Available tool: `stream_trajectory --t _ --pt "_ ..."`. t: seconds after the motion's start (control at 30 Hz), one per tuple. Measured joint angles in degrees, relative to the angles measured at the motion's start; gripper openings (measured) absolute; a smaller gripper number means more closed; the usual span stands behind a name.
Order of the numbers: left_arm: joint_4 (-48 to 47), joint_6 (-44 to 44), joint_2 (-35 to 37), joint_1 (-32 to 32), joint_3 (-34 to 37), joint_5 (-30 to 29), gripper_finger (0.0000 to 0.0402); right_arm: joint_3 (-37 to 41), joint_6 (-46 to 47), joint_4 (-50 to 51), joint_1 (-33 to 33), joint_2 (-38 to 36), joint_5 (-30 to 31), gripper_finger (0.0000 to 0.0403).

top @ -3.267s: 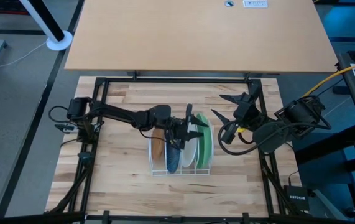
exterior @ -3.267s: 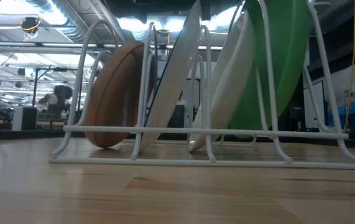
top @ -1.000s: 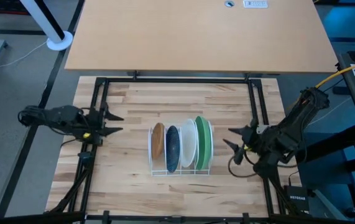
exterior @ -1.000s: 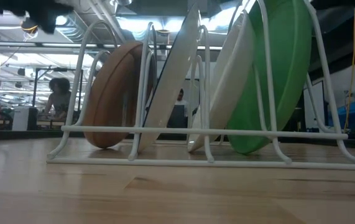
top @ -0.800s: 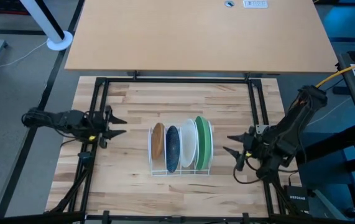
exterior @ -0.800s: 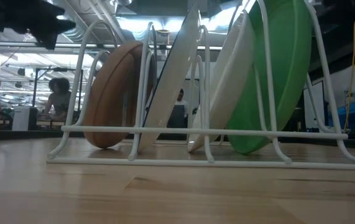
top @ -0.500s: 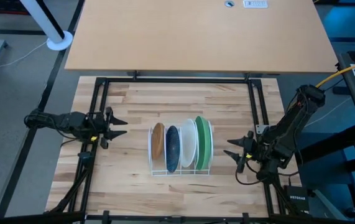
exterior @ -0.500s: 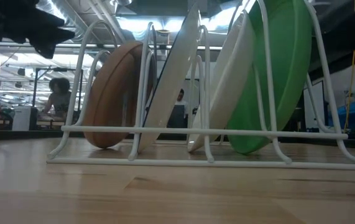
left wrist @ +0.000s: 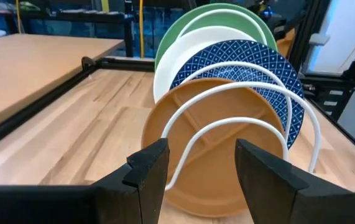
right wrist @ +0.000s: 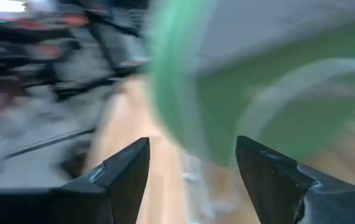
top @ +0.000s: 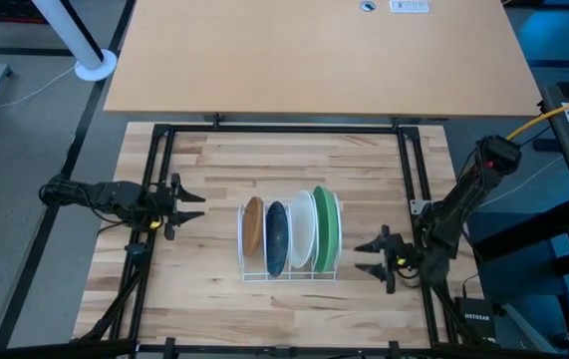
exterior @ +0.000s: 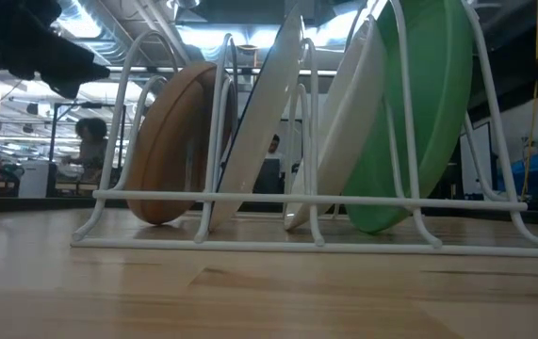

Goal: Sort dishes
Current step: Return to Home Position

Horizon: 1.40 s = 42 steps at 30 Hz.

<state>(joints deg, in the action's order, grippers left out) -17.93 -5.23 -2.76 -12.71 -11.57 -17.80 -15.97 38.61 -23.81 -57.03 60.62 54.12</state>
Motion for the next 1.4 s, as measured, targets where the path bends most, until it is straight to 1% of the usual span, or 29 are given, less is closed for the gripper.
stream_trajectory --t 0.1,0.17,0.23,0.3,0.37,0.43,0.63,0.8,0.97,1.07,1.13,1.4 --pt "-0.04 -0.44 0.00 0.00 0.00 0.00 0.0175 2.30 -15.79 -17.70 3.67 0.00 -12.60 0.0245" --pt "-0.05 -0.44 0.00 0.00 0.00 0.00 0.0175 2.62 -23.38 -25.00 6.75 -0.03 -20.34 0.0245" --pt "-0.13 -0.33 0.00 0.00 0.00 0.00 0.0175 2.63 -27.70 -28.10 9.54 -0.60 -24.58 0.0245" --pt "-0.61 -0.37 0.00 0.00 0.00 0.00 0.0175 2.69 -30.13 -27.64 11.73 -2.96 -25.17 0.0245" --pt "-1.74 -0.62 0.00 0.00 0.00 0.00 0.0175 2.69 -31.60 -24.17 13.76 -6.74 -25.19 0.0245" --pt "-2.47 -0.60 0.00 0.00 0.00 0.00 0.0175 2.69 -32.73 -18.55 15.43 -12.05 -25.35 0.0245" --pt "-6.96 -0.61 0.00 0.00 0.00 0.00 0.0175 2.69 -34.63 -0.39 18.61 -33.42 -29.36 0.0245" --pt "-11.54 -0.15 0.00 0.00 0.00 0.02 0.0175 2.69 -34.64 12.96 19.29 -48.98 -30.31 0.0245" --pt "-11.64 -0.66 -0.01 -0.02 -0.02 0.02 0.0175 2.69 -33.18 27.64 19.29 -60.36 -30.37 0.0245" --pt "-11.52 -0.74 -0.04 -0.02 -0.04 0.00 0.0175 2.58 -32.63 32.15 19.27 -60.43 -29.58 0.0245" --pt "-11.64 -0.76 -0.03 -0.02 -0.04 0.07 0.0175 2.63 -32.51 33.73 19.28 -60.37 -30.81 0.0245" --pt "-11.64 -0.81 -0.01 -0.02 -0.04 0.23 0.0175 2.50 -31.59 44.29 19.27 -60.50 -31.27 0.0245"
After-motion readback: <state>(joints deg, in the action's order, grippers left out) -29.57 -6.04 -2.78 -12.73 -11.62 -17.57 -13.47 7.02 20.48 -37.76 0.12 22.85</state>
